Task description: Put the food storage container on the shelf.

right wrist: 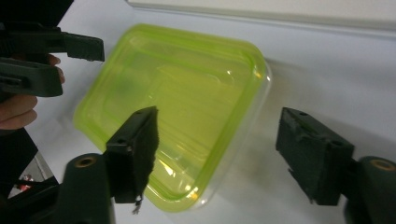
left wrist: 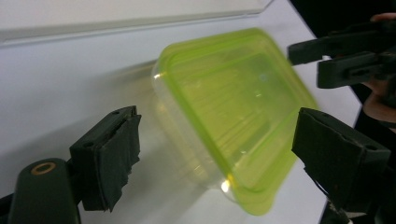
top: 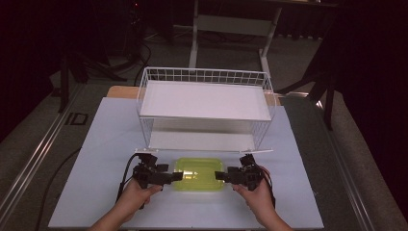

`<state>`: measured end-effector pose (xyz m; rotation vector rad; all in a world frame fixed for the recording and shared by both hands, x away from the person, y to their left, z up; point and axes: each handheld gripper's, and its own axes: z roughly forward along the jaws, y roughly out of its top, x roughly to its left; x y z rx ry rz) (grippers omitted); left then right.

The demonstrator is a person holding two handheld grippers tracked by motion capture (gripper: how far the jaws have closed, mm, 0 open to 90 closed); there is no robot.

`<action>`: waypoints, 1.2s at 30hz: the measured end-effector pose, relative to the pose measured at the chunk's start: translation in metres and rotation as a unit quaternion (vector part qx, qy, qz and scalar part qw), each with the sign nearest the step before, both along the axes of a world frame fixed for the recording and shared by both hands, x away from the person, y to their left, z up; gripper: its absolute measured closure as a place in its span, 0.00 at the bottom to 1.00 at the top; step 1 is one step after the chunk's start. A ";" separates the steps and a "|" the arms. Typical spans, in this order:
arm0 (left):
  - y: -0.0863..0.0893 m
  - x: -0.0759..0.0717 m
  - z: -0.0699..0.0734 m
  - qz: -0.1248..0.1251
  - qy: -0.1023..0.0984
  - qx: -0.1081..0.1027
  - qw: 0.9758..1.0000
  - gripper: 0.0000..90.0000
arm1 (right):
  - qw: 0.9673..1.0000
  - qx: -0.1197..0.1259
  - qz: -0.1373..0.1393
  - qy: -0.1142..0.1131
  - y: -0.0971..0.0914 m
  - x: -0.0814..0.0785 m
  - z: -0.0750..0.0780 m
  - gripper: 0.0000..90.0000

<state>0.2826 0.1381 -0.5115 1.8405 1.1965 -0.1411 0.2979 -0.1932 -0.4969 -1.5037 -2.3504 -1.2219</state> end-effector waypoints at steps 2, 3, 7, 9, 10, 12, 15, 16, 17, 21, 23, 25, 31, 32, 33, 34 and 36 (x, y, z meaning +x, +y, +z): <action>-0.001 0.001 -0.003 0.001 0.007 0.002 1.000 0.26 | 1.000 -0.002 -0.001 0.010 -0.001 0.000 -0.003 0.41; -0.002 0.002 -0.004 -0.003 0.012 0.001 1.000 0.30 | 1.000 -0.003 -0.004 0.013 -0.001 0.000 -0.004 0.43; -0.004 0.004 -0.007 -0.006 0.024 -0.001 1.000 0.49 | 1.000 -0.008 -0.014 0.018 -0.003 0.001 -0.007 0.55; -0.004 0.004 -0.008 -0.007 0.025 0.004 1.000 0.57 | 1.000 -0.008 -0.015 0.020 -0.003 0.001 -0.007 0.58; -0.005 0.004 -0.008 -0.009 0.027 0.005 1.000 0.57 | 1.000 -0.007 -0.019 0.020 -0.003 0.001 -0.007 0.61; -0.006 0.004 -0.009 -0.014 0.035 0.009 0.999 0.65 | 0.999 -0.010 -0.018 0.026 -0.003 0.001 -0.007 0.67; -0.006 0.002 -0.011 -0.011 0.032 0.011 0.999 0.71 | 0.999 -0.008 -0.015 0.030 -0.002 0.000 -0.008 0.76; -0.005 0.001 -0.011 -0.011 0.030 0.009 0.999 0.72 | 0.999 -0.006 -0.016 0.031 -0.002 0.000 -0.007 0.76; -0.005 0.001 -0.011 -0.010 0.028 0.009 1.000 0.73 | 0.999 -0.010 -0.013 0.030 -0.001 -0.001 -0.007 0.77; -0.005 -0.003 -0.009 -0.011 0.032 0.007 0.999 0.76 | 0.999 -0.011 -0.011 0.034 0.001 -0.002 -0.007 0.79; -0.005 -0.004 -0.009 -0.009 0.029 0.006 1.000 0.77 | 0.999 -0.009 -0.010 0.034 0.001 -0.002 -0.007 0.79; -0.006 -0.006 -0.008 -0.011 0.031 0.005 0.999 0.78 | 0.999 -0.007 -0.006 0.033 0.001 -0.003 -0.007 0.80; -0.007 -0.013 -0.005 -0.010 0.021 0.018 1.000 0.80 | 1.000 0.002 -0.007 0.024 0.000 -0.010 -0.006 0.83; -0.008 -0.014 -0.004 -0.009 0.020 0.020 1.000 0.80 | 1.000 0.002 -0.007 0.023 0.000 -0.010 -0.006 0.83; -0.008 -0.015 -0.004 -0.008 0.019 0.022 1.000 0.81 | 1.000 0.004 -0.008 0.024 0.000 -0.011 -0.006 0.84; -0.008 -0.017 -0.003 -0.006 0.018 0.024 1.000 0.81 | 1.000 0.006 -0.008 0.025 0.000 -0.011 -0.006 0.84; -0.009 -0.019 -0.002 -0.005 0.016 0.027 0.999 0.82 | 1.000 0.009 -0.009 0.025 0.000 -0.013 -0.005 0.85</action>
